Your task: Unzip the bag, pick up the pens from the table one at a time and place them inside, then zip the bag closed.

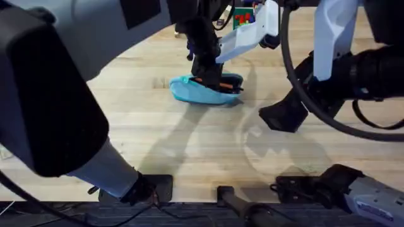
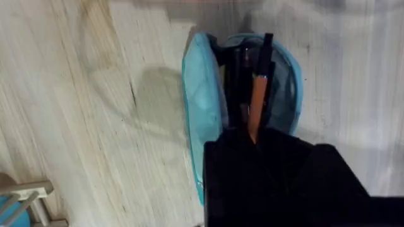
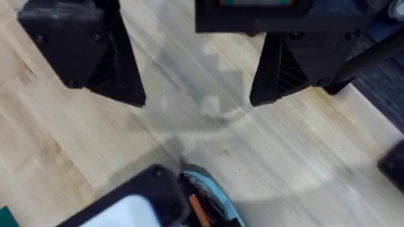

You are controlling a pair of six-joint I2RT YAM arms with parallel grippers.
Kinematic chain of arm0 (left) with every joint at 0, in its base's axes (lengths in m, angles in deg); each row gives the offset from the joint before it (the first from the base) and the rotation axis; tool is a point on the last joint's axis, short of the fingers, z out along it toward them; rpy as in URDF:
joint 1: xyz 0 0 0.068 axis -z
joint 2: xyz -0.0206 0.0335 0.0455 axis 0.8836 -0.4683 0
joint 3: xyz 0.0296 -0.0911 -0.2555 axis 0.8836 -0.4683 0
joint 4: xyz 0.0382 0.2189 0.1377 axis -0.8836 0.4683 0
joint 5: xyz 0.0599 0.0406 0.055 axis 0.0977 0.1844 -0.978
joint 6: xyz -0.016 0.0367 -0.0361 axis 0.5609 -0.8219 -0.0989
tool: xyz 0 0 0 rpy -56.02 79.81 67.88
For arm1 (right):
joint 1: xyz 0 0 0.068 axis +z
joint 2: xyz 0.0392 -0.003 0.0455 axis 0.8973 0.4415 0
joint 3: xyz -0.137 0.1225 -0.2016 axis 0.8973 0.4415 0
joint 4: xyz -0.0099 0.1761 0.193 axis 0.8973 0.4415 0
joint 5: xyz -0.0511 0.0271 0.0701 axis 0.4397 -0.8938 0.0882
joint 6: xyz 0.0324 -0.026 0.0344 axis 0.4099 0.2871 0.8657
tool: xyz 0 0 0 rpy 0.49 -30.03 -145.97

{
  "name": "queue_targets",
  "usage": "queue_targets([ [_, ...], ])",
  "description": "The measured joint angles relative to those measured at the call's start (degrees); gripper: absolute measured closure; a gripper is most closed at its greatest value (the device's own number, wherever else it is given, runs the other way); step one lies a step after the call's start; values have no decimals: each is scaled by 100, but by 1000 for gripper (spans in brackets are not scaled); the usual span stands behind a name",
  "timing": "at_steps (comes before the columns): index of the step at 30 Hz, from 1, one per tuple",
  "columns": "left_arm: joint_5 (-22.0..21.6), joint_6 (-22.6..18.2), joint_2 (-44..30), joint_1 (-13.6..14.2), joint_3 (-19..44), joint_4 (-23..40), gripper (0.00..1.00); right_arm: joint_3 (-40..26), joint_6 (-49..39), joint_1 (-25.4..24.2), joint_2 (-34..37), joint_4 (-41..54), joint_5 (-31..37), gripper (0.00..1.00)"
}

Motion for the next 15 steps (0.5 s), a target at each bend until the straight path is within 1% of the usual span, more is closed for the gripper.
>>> queue_targets([
  [5, -156, 163, 0, 0, 2, 15, 957, 0, 1, 0, 0, 0, 0, 4],
  [15, -240, 246, -16, 0, 2, 15, 957, 0, 1, 0, 0, 0, 0, 6],
])
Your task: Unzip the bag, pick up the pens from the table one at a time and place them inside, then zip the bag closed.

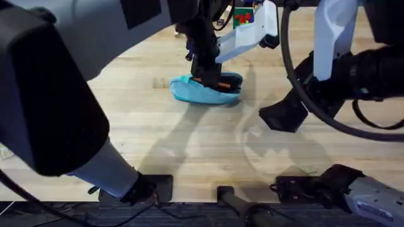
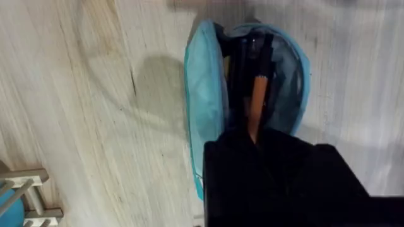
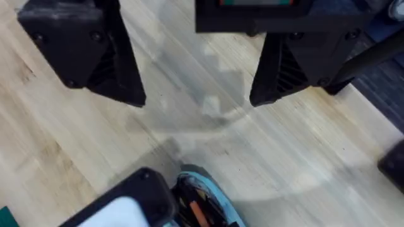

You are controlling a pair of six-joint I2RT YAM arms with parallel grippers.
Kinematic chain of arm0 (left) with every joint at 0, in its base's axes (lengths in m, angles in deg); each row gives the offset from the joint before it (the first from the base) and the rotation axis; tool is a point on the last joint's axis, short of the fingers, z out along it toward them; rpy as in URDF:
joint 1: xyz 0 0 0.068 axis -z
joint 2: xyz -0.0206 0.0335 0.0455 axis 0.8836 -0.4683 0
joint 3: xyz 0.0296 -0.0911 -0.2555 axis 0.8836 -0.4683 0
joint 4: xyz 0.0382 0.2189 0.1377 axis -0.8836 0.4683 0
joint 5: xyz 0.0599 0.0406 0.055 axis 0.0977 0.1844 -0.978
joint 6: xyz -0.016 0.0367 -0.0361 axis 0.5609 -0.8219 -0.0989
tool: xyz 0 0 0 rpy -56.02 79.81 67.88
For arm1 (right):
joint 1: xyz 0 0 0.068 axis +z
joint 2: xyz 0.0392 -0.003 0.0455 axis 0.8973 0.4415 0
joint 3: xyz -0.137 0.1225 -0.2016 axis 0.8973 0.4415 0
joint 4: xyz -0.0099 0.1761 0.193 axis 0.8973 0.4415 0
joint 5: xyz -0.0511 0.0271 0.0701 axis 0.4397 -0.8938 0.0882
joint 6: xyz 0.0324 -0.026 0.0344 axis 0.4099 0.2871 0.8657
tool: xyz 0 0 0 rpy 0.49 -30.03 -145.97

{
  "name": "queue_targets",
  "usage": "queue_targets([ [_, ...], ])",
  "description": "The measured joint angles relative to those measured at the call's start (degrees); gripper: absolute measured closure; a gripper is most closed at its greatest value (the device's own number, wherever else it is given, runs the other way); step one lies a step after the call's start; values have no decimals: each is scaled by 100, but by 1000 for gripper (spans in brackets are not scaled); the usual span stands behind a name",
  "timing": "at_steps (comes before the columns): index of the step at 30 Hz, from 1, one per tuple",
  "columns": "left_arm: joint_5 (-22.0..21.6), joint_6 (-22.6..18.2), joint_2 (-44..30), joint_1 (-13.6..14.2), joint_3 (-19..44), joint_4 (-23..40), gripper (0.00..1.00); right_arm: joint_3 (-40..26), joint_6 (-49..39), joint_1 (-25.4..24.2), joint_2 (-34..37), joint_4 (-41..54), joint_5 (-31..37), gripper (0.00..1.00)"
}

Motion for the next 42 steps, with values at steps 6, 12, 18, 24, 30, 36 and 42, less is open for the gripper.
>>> queue_targets([
  [6, 0, 2, -170, 0, 7, -1, 957, 0, 0, 0, 0, 0, 0, 3],
  [12, 0, 2, -183, 0, 7, -2, 957, 0, -1, 0, 0, 0, 0, 3],
  [18, 0, 2, -183, 0, 7, -2, 947, 0, -1, 0, 0, 0, 0, 3],
  [24, 0, 4, -183, 0, 7, 42, 152, 0, -1, 0, 0, 0, 0, 5],
  [30, 0, 26, -183, 0, 12, 105, 9, 0, 1, 0, 0, 0, 0, 3],
  [36, 1, 26, -183, 0, 39, 175, 9, 0, 0, 0, 0, 0, 0, 4],
  [42, -68, 25, -183, 23, 84, 281, 7, 0, 0, 0, 0, 0, 0, 4],
])
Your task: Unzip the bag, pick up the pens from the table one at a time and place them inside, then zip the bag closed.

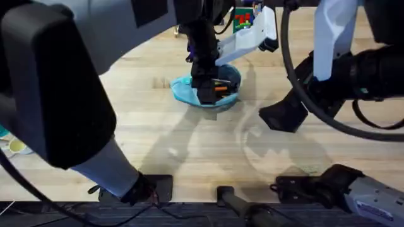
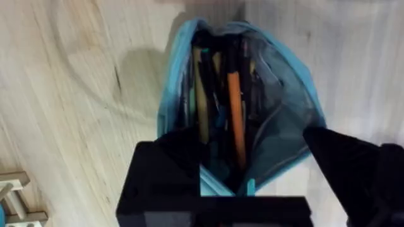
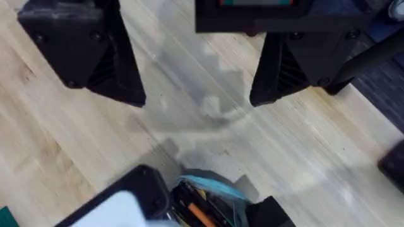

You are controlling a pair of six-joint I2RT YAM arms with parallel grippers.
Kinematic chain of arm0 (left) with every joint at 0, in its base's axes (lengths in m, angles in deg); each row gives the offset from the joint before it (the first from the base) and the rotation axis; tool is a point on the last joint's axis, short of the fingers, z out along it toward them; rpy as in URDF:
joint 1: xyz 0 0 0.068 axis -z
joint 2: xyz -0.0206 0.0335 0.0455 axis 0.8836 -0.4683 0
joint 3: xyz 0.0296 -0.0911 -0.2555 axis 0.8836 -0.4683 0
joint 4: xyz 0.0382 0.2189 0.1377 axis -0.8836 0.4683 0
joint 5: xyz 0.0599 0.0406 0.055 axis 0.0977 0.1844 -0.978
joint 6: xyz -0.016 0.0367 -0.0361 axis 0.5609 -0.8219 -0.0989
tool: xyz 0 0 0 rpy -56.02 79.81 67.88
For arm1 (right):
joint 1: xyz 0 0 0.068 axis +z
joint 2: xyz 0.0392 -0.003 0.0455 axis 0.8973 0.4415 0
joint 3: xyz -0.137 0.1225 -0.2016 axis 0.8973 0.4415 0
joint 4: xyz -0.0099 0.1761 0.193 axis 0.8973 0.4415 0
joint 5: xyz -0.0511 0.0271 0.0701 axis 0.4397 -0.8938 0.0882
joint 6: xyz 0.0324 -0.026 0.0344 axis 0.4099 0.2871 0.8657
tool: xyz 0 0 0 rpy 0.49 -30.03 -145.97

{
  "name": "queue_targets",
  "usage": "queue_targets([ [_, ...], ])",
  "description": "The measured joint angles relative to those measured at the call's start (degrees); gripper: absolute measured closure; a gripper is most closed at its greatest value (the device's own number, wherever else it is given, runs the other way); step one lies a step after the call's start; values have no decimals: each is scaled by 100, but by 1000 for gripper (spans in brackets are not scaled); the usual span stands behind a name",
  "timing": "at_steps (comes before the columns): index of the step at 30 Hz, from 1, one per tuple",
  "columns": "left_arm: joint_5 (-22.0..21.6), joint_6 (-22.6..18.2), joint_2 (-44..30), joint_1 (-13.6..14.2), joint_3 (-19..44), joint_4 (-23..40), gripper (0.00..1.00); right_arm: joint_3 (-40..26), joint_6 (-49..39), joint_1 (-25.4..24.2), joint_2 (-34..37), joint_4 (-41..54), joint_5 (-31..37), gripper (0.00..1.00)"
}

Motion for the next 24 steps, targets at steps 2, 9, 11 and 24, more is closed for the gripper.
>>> queue_targets([
  [2, -39, 1, 0, 23, 94, 177, 7, 0, -1, 0, 0, 0, 0, 5],
  [9, -170, -1, 0, 45, 578, 778, 7, 0, 1, 0, 0, 0, 0, 4],
  [11, -167, -12, 0, 45, 747, 925, 7, 0, 1, 0, 0, 0, 0, 5],
  [24, -97, -414, 0, 45, 1736, 1661, 7, 0, 1, 0, 0, 0, 0, 4],
])
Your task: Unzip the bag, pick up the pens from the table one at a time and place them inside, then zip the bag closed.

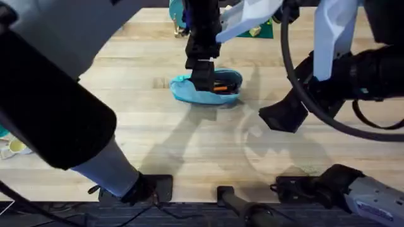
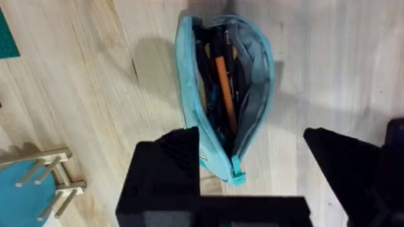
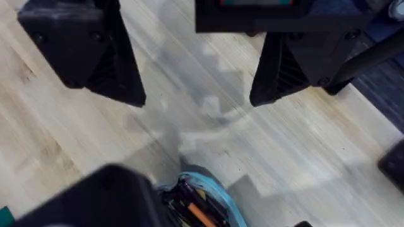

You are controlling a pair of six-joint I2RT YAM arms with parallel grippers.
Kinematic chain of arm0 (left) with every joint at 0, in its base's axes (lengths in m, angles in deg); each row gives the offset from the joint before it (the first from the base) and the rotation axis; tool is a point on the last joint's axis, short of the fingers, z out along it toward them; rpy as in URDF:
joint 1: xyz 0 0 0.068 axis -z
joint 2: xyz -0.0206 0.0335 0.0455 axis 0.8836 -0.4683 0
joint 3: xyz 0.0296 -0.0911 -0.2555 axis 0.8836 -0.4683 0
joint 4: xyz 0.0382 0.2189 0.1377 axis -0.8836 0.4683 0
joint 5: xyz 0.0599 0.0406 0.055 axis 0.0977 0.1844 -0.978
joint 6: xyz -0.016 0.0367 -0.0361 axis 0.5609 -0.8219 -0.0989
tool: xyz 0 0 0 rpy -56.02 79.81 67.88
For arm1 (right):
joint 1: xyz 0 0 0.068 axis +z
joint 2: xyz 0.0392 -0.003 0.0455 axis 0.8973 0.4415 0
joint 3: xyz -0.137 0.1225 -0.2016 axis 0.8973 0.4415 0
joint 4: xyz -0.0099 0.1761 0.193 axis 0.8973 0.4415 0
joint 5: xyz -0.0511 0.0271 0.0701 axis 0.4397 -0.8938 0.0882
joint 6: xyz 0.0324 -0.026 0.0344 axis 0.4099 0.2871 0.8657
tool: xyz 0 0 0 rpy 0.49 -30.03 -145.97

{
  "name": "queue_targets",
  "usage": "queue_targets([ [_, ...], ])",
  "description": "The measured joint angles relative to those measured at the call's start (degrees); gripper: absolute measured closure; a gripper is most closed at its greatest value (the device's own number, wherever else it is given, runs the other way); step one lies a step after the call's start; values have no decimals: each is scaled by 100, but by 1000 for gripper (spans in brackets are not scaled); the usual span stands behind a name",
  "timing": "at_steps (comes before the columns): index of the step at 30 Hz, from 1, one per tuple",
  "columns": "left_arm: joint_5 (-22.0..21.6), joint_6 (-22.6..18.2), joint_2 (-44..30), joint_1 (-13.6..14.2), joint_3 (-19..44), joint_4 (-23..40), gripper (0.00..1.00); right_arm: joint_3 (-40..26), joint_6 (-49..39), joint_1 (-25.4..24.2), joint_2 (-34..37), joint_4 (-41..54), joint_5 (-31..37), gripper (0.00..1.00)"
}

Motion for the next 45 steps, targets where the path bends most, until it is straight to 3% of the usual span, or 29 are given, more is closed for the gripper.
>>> queue_targets([
  [10, 364, -202, 2, -116, 432, 308, 7, 0, -1, 0, 0, 0, 0, 5],
  [21, 790, -659, 170, -665, 434, 1051, 6, 0, 0, 0, 0, 0, 0, 4],
  [29, 1044, -903, 279, -1014, 345, 1090, 5, 0, -2, 0, 0, 0, 0, 4],
  [33, 1217, -1100, 908, -1354, -244, 1062, 6, 0, 0, 0, 0, 0, 0, 5],
  [39, 1611, -1326, 1760, -1809, -1228, 517, 6, 0, 0, 0, 0, 0, 0, 5],
  [45, 2434, -1790, 2297, -2668, -2350, 71, 6, 0, -2, 0, 0, 0, 0, 4],
])
